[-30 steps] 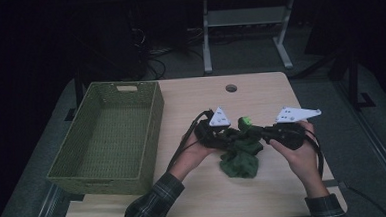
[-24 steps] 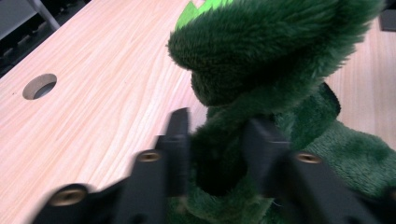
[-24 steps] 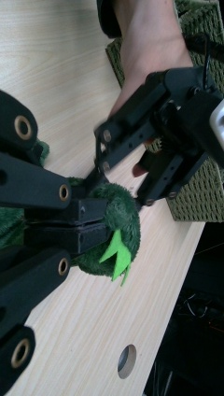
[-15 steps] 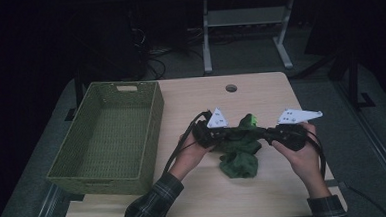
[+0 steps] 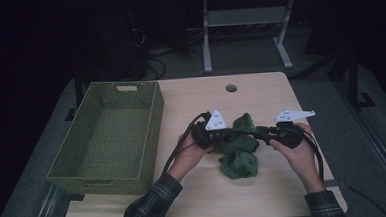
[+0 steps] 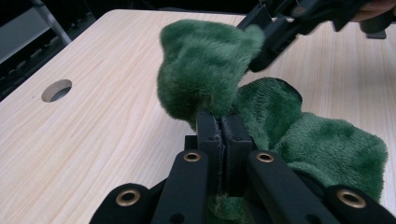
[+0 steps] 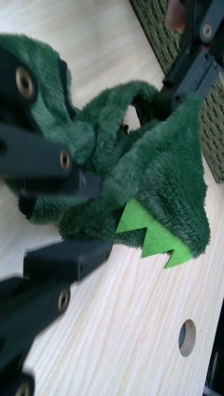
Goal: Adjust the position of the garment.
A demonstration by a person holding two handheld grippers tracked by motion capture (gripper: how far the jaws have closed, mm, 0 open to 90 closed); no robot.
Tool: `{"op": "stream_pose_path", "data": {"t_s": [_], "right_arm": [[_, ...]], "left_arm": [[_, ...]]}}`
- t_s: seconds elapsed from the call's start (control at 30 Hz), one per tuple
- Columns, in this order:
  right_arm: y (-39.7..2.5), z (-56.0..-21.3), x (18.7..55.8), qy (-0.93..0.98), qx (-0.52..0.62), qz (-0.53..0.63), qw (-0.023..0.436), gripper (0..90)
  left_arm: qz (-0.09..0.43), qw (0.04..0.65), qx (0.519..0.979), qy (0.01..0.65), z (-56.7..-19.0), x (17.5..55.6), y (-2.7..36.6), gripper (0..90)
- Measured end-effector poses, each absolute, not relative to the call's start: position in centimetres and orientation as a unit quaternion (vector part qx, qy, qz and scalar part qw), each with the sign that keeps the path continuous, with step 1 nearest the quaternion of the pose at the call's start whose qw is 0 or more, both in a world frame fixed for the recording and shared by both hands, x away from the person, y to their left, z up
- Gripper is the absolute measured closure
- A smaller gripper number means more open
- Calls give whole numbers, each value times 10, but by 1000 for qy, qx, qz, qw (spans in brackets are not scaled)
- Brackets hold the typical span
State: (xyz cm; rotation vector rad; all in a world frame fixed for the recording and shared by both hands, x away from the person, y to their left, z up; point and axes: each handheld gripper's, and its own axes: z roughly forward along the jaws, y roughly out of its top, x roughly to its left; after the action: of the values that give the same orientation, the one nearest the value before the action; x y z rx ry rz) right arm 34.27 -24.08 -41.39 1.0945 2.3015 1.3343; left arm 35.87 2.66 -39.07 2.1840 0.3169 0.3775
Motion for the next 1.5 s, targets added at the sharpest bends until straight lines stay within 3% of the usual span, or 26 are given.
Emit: {"op": "stream_pose_path", "data": {"t_s": [0.1,0.4,0.77,1.03,1.33,1.5], "right_arm": [[-238,-410,339,795,365,465,140,870],[-244,-394,300,803,322,478,152,879],[-232,-416,252,838,290,441,134,878],[-230,-444,244,857,293,412,98,874],[-249,-441,243,843,303,434,91,748],[-262,-430,247,827,320,451,102,734]], "left_arm": [[154,436,878,124,-390,356,26,881],[143,447,875,117,-393,331,36,864],[119,432,890,90,-422,294,49,857],[87,392,912,79,-447,290,47,857],[94,384,916,73,-449,292,46,867],[94,384,916,72,-450,293,46,869]]}}
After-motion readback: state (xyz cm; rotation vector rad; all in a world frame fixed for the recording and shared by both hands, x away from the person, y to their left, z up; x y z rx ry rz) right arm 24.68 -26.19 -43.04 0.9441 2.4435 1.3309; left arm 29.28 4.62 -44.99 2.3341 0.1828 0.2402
